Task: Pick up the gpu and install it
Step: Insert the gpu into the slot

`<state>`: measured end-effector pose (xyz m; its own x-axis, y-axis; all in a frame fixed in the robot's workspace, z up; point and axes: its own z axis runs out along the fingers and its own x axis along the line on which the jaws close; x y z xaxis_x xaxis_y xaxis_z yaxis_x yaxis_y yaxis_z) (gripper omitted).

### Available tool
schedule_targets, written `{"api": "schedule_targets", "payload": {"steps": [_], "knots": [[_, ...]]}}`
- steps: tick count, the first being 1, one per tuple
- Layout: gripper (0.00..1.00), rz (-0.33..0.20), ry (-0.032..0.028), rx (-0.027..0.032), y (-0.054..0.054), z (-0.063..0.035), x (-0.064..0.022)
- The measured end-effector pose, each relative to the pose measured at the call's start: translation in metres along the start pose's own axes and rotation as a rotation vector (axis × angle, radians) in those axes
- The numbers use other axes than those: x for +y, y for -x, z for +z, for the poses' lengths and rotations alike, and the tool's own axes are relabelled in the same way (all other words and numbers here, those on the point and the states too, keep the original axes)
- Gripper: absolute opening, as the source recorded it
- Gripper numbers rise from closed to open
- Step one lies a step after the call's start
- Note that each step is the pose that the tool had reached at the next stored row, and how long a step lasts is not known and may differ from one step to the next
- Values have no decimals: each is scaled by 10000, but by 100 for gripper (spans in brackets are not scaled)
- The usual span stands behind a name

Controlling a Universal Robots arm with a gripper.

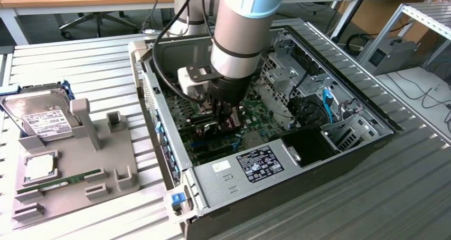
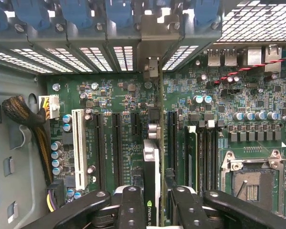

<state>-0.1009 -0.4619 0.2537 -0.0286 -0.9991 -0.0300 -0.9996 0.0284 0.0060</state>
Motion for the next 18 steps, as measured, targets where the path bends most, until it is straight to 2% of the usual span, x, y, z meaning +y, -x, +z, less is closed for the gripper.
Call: {"api": "schedule_targets", "payload": {"steps": [15,18], "knots": [[27,-1,-35,-2,-1,0,24],[27,-12,-68,-3,-1,1,30]]}}
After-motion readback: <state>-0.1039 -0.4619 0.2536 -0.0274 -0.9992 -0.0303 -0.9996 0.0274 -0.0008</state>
